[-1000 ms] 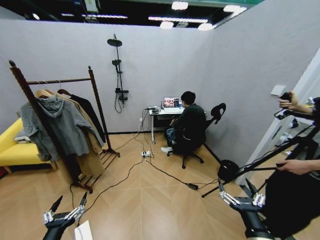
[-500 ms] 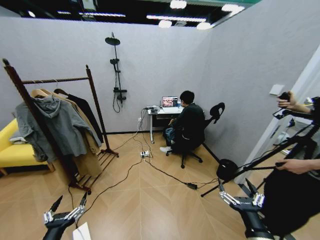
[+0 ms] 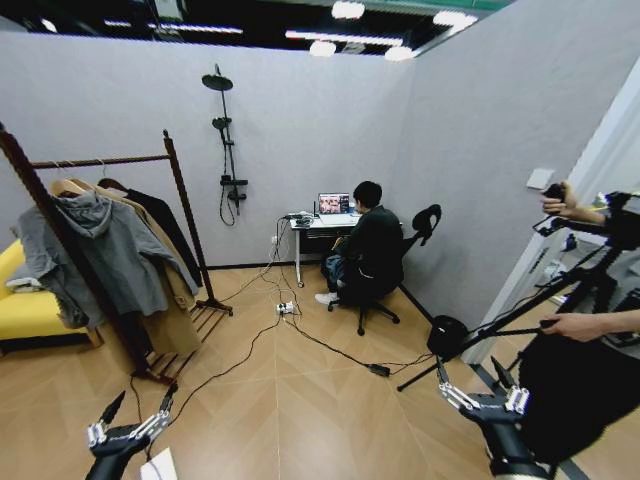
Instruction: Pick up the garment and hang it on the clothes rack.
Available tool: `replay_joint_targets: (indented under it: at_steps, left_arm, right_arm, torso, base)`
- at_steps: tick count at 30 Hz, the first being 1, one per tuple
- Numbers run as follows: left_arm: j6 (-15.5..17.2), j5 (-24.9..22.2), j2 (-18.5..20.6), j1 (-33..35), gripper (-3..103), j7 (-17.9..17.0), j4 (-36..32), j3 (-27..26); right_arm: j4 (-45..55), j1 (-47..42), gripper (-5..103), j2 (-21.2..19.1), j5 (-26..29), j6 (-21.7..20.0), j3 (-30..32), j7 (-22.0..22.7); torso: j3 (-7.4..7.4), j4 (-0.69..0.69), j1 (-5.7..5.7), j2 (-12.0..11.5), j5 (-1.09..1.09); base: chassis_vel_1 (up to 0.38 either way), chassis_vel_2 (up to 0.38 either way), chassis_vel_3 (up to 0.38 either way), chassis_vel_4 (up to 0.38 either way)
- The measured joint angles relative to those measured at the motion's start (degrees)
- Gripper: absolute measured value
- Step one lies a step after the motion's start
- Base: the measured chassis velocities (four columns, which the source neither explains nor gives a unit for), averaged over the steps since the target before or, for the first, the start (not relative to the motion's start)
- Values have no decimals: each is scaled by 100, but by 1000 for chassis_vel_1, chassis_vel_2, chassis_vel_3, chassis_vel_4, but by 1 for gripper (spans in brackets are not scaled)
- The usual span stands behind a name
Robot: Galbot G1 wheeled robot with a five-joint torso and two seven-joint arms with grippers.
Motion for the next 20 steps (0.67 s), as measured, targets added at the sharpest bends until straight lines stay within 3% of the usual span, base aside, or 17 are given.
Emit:
replay_joint_targets:
  at_steps: [20]
  left_arm:
    - [0,0,0,0,100,0,0,0]
  right_arm:
    - [0,0,100,0,0,0,0,0]
  torso:
    - [0,3,0,0,0]
  base:
    - [0,0,0,0]
